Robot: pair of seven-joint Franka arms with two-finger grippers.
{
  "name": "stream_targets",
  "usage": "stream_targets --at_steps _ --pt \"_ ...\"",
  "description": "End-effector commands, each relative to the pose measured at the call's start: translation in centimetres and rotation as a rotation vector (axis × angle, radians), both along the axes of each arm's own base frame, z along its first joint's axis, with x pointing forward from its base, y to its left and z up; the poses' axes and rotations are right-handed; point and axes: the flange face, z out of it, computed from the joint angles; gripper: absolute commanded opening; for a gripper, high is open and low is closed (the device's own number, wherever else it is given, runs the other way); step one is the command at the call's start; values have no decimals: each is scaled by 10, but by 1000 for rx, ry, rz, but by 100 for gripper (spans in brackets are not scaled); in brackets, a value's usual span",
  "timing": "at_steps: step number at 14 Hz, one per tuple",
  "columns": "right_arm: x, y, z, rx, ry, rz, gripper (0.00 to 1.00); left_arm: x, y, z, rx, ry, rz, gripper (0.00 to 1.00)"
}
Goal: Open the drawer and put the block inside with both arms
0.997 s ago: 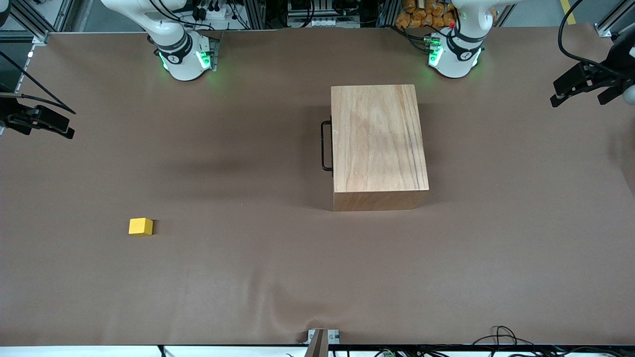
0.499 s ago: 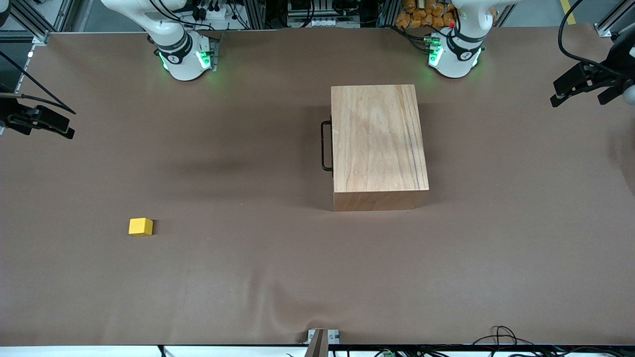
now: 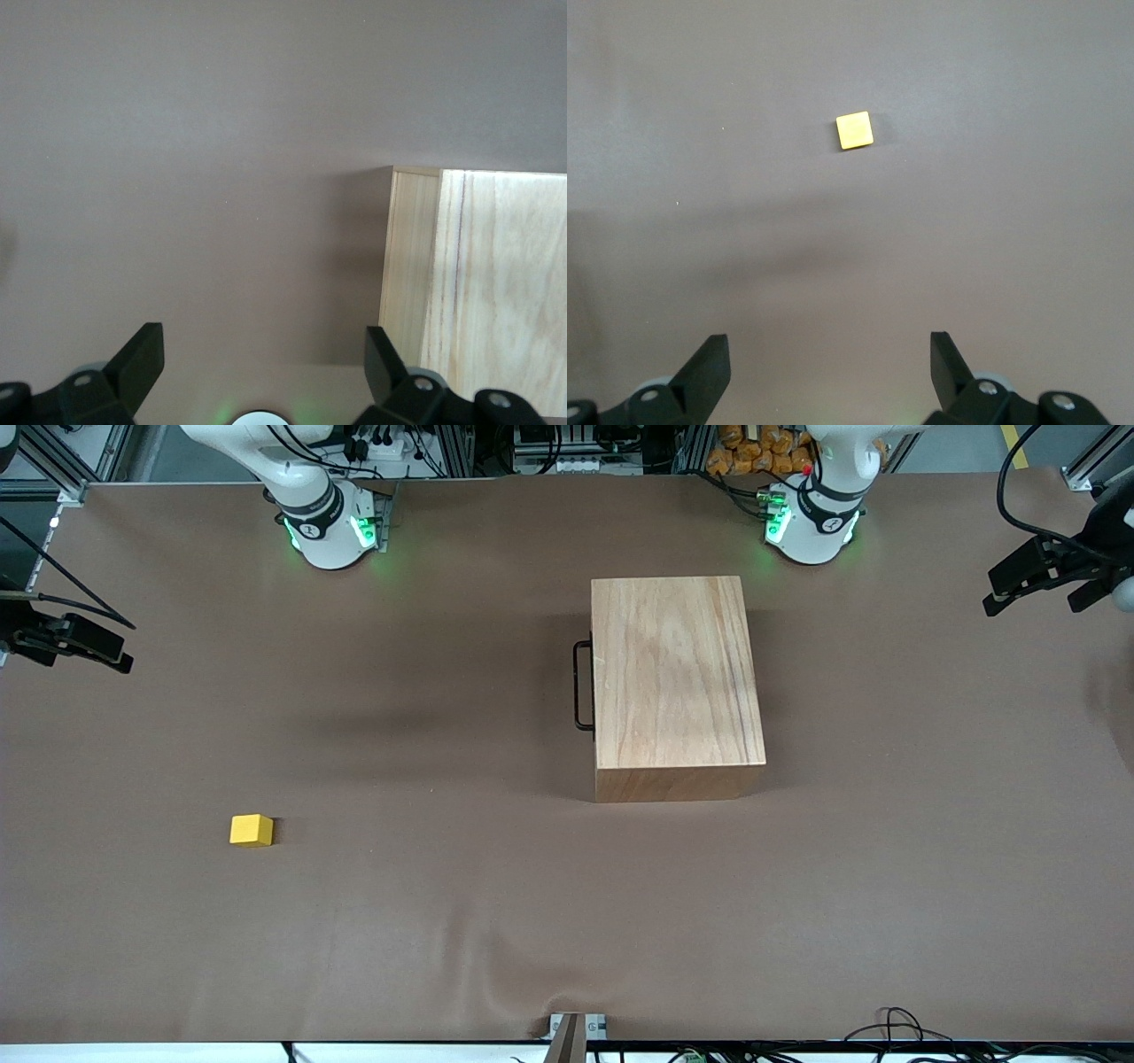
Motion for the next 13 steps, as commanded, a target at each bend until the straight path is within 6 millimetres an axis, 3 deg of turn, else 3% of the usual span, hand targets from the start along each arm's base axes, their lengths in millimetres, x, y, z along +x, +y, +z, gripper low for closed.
stream_targets --at_steps 1,10,13 --pt "3 2 3 -8 -5 -6 100 0 0 3 19 5 -25 100" --pt "3 2 3 -8 -5 -6 100 4 -24 -9 18 29 -51 100" --pt "3 2 3 -8 -5 -6 100 14 -58 -28 13 58 -64 100"
